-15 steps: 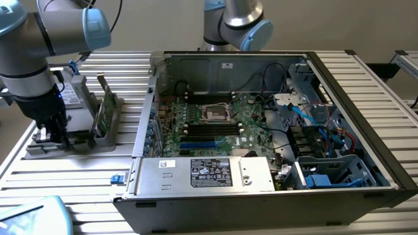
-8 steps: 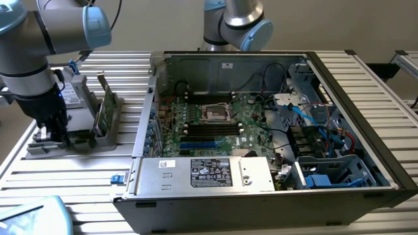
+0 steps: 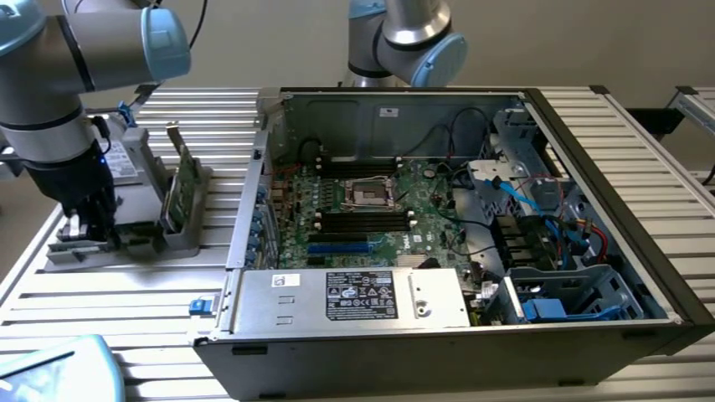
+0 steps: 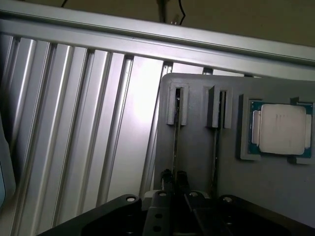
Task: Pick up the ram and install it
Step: 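Pick up the ram and move it above insertion slot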
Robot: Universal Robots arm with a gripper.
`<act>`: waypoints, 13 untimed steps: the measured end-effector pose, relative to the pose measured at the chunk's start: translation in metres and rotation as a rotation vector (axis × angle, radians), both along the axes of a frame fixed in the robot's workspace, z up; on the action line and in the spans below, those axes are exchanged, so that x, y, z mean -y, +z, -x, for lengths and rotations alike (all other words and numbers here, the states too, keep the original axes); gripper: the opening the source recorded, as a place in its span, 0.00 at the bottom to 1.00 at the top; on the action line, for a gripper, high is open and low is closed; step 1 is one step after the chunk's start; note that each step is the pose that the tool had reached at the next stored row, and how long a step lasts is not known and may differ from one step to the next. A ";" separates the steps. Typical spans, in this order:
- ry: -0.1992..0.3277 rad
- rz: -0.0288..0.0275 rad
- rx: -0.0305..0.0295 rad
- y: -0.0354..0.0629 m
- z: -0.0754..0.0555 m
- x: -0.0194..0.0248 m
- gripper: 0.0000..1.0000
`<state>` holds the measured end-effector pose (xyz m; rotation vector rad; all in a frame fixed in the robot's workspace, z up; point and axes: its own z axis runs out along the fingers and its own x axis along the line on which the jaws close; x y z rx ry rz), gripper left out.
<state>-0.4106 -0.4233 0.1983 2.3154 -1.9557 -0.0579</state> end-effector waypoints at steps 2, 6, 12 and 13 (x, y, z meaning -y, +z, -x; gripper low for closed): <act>-0.002 -0.0014 0.0001 0.0008 0.000 0.0000 0.14; -0.004 -0.0023 0.0001 0.0035 0.000 0.0000 0.14; -0.006 -0.0026 0.0001 0.0102 0.000 0.0000 0.14; -0.007 -0.0026 0.0001 0.0115 0.000 0.0000 0.14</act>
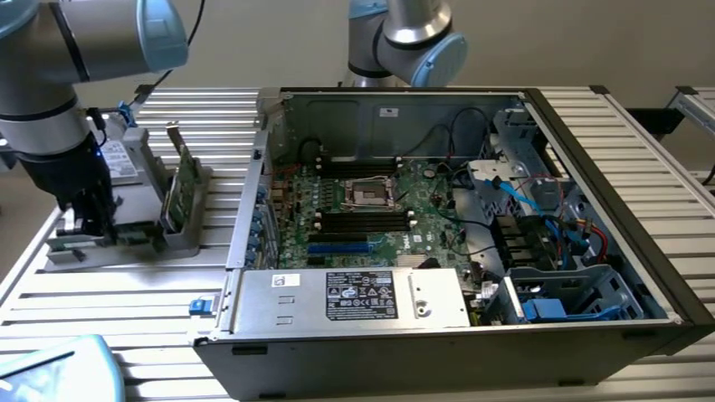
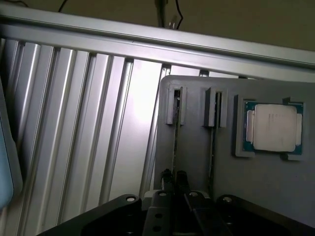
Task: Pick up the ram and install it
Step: 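Pick up the ram and move it above insertion slot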
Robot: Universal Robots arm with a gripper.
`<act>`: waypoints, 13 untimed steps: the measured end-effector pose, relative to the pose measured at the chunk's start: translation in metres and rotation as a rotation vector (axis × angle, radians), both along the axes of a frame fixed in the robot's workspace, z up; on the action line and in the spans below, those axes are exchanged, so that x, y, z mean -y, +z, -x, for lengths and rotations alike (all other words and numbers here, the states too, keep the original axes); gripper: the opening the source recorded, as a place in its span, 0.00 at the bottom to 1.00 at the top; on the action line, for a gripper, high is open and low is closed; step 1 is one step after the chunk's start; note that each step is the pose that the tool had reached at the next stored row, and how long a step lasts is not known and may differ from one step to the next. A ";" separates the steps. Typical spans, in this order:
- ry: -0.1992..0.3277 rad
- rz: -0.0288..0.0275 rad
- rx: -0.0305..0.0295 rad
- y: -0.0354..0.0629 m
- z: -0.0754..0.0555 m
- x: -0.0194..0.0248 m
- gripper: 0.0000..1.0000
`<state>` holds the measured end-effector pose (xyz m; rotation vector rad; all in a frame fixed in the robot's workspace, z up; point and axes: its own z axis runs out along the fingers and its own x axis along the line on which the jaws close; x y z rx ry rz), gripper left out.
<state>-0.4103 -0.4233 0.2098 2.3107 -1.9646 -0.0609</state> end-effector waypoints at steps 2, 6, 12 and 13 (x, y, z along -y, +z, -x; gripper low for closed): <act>-0.001 0.0000 0.0000 0.0029 0.000 0.0000 0.14; -0.001 0.0000 -0.0001 0.0127 0.000 0.0000 0.14; -0.002 -0.0005 -0.0001 0.0355 -0.005 0.0000 0.14; -0.002 -0.0008 0.0000 0.0392 -0.006 0.0000 0.14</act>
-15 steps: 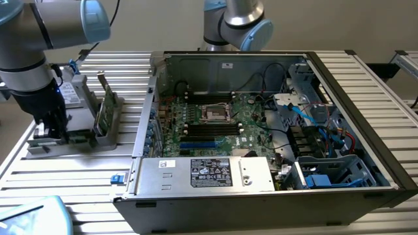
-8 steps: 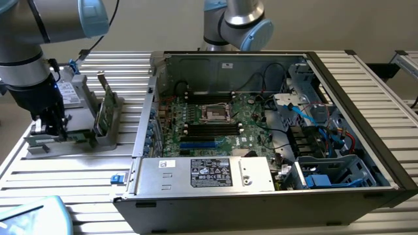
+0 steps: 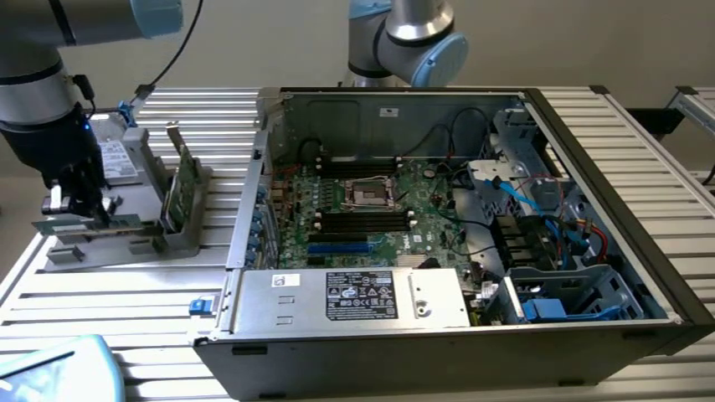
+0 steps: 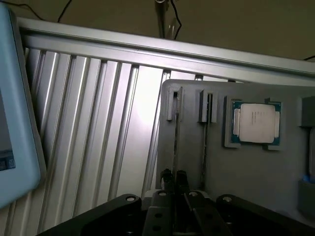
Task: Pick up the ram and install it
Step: 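Pick up the ram and move it above insertion slot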
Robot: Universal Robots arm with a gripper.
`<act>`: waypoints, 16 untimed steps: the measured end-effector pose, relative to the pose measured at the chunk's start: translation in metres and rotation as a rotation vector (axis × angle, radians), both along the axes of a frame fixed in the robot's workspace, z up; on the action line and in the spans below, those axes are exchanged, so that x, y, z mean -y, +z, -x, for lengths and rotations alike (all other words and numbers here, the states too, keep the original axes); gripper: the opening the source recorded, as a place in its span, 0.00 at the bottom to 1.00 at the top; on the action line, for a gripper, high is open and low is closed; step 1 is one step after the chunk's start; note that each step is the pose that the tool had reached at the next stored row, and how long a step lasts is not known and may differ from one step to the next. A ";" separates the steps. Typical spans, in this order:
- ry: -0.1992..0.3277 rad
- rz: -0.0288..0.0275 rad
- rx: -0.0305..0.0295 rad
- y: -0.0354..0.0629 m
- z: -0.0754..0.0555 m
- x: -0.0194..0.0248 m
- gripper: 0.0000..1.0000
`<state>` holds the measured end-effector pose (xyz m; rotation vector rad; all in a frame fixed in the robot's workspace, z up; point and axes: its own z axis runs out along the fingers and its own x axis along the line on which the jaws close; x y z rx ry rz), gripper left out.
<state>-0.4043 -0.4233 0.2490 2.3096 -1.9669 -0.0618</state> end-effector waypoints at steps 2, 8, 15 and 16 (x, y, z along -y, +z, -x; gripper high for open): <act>0.000 -0.0006 -0.0001 0.0075 -0.003 0.0000 0.14; 0.000 -0.0046 0.0000 0.0286 -0.014 0.0001 0.14; 0.000 -0.0120 -0.0012 0.0531 -0.032 0.0005 0.14; 0.000 -0.0132 -0.0016 0.0568 -0.035 0.0006 0.14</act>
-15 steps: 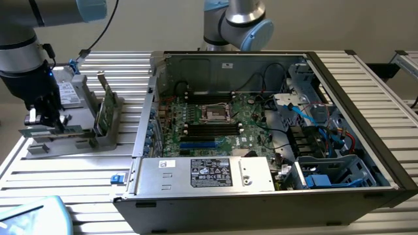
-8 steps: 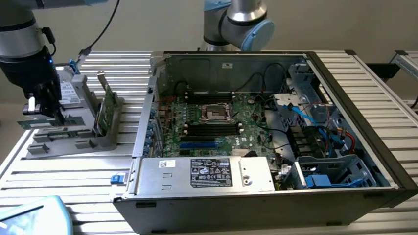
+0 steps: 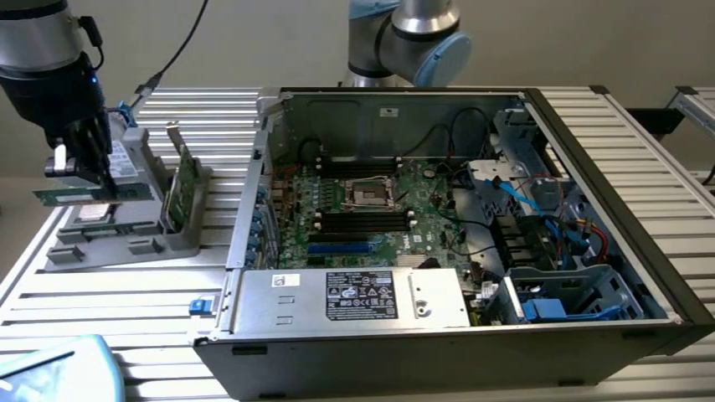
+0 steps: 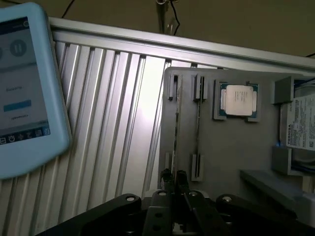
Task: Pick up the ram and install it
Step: 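Pick up the ram and move it above insertion slot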
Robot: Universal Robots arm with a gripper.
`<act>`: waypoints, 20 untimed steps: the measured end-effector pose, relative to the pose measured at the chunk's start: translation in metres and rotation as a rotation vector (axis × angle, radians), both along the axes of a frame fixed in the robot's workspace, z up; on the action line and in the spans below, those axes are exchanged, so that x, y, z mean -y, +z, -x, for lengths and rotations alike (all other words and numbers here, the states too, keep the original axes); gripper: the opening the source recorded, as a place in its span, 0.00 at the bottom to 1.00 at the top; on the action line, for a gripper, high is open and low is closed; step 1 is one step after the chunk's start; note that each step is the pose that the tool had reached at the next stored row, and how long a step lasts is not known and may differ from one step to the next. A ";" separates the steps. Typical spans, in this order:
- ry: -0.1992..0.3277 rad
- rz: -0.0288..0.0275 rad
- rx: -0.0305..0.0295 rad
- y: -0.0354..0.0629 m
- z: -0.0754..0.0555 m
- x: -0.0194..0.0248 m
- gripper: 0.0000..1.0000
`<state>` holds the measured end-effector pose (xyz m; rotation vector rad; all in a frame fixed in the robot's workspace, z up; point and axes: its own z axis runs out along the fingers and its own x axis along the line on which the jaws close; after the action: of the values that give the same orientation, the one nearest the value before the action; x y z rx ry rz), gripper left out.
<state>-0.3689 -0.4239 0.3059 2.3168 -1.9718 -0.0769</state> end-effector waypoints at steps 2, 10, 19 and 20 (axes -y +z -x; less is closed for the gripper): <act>0.000 -0.0024 -0.0010 0.0072 -0.006 0.0003 0.14; 0.000 -0.0154 -0.0067 0.0341 -0.032 0.0015 0.14; 0.000 -0.0335 -0.0132 0.0471 -0.060 0.0046 0.14; 0.000 -0.0352 -0.0137 0.0482 -0.063 0.0050 0.14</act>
<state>-0.3056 -0.4289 0.3540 2.3313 -1.9797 -0.1281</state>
